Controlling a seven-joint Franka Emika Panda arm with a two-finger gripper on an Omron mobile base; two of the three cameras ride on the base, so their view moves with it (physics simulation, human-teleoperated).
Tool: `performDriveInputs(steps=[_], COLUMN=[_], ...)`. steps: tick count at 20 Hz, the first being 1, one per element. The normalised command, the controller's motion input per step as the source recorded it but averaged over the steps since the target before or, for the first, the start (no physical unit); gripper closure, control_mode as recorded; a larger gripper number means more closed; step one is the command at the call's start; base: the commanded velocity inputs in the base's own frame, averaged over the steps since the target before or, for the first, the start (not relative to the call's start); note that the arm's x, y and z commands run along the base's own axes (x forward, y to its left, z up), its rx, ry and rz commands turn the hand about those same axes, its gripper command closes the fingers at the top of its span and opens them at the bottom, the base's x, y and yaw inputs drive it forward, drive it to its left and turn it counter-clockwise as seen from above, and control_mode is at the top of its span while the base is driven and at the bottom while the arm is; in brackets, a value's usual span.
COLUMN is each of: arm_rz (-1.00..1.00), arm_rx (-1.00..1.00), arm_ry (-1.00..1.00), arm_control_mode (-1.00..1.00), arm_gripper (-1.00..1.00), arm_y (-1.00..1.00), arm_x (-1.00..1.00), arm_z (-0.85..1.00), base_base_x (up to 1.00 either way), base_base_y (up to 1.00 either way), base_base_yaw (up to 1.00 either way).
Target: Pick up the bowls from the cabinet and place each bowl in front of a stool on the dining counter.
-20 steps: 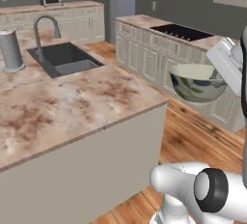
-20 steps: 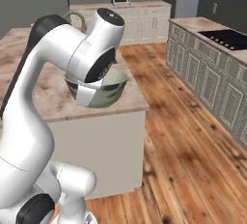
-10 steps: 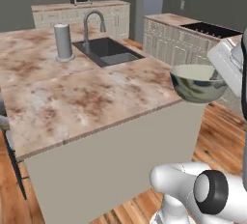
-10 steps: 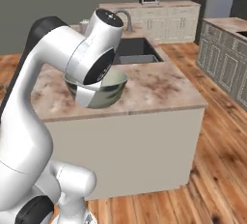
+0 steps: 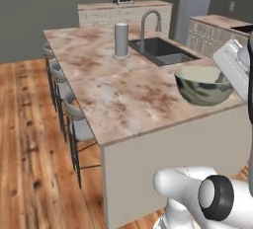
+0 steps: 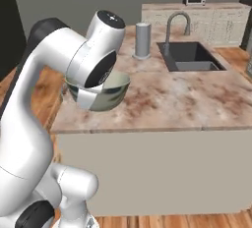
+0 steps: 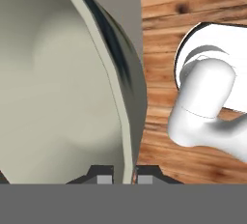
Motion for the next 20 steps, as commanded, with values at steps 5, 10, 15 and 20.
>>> performDriveInputs(steps=[5, 10, 15, 20], arm_rz=[0.00, 0.00, 0.00, 0.02], arm_rx=[0.00, 0.00, 0.00, 0.01], arm_ry=[0.00, 0.00, 0.00, 0.00], arm_control_mode=[1.00, 1.00, 1.00, -1.00], arm_gripper=[1.00, 1.00, 1.00, 1.00], arm_y=[0.00, 0.00, 0.00, -0.04], arm_x=[0.00, 0.00, 0.00, 0.20], arm_z=[0.00, 0.00, 0.00, 0.00], base_base_x=[0.32, 0.65, 0.82, 0.71], base_base_y=[0.90, 0.39, 0.00, -0.07], base_base_yaw=[0.28, 0.23, 0.12, 0.08])
